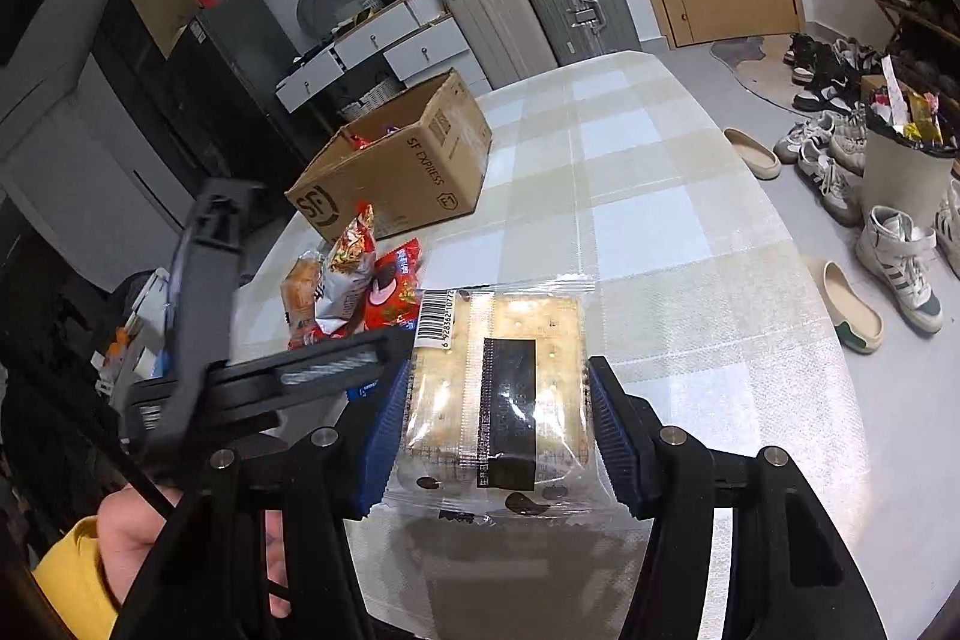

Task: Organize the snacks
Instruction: 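Grasp the cracker pack with the right gripper while the left grasps the blue cookie pack, then lift both packs and carry them over the cardboard box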

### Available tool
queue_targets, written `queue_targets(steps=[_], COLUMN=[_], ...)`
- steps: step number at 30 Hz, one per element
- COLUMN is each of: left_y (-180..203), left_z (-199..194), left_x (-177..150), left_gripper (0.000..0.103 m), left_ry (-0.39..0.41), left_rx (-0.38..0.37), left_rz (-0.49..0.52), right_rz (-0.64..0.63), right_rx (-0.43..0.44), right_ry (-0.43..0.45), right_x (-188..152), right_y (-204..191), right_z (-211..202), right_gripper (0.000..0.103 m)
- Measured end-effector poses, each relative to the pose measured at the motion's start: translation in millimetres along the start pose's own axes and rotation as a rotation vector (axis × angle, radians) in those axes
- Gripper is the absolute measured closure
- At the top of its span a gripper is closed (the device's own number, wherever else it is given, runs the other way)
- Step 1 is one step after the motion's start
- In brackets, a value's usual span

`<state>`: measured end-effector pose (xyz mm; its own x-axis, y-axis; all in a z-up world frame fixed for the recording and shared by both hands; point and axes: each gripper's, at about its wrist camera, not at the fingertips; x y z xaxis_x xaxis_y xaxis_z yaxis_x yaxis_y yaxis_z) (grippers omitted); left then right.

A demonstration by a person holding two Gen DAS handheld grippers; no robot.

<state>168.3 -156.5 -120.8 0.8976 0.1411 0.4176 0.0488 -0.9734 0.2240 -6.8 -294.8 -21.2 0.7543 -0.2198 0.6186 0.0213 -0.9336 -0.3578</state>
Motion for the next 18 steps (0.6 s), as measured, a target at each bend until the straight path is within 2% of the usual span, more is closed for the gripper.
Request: queue_targets(steps=[2,7,8,11,13,18], left_y=[-0.4,-2.1,-3.2,-1.5,-1.4,-15.0], left_z=[6.7,6.5,5.5,4.1,1.7,-10.8], left_x=[0.5,2.1,1.1,-1.2,-4.3,-18.3], left_gripper=[0.019,0.035,0.043,0.056,0.061,0.063], left_ry=[-0.004,0.008,0.009,0.014,0.018,0.030], left_rx=[0.004,0.005,0.000,-0.017,-0.029,-0.088], left_rz=[-0.006,-0.014,-0.008,0.016,0.046,0.098], right_rz=[-0.001,0.000,-0.002,-0.004,-0.001,-0.011], right_rx=[0.003,0.006,0.006,0.002,0.001,-0.007], right_ry=[0.000,-0.002,-0.003,-0.006,-0.010,-0.025], right_x=[-0.1,0.4,0.4,0.4,0.0,-1.0], right_y=[-0.1,2.0,1.7,1.1,0.6,-3.5], right_z=[-0.5,0.9,1.0,3.0,4.8,10.5], right_gripper=[0.045,0.045,0.045,0.045,0.045,0.045])
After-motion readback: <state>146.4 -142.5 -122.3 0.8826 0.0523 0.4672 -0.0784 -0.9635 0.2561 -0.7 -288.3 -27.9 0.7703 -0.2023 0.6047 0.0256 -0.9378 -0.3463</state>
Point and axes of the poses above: each gripper's, at about its wrist camera, not at the fingertips, and z roughly the way its jaws point, y to its right, x to its top, and after that the axes turned 4 degrees about -x, right-handed
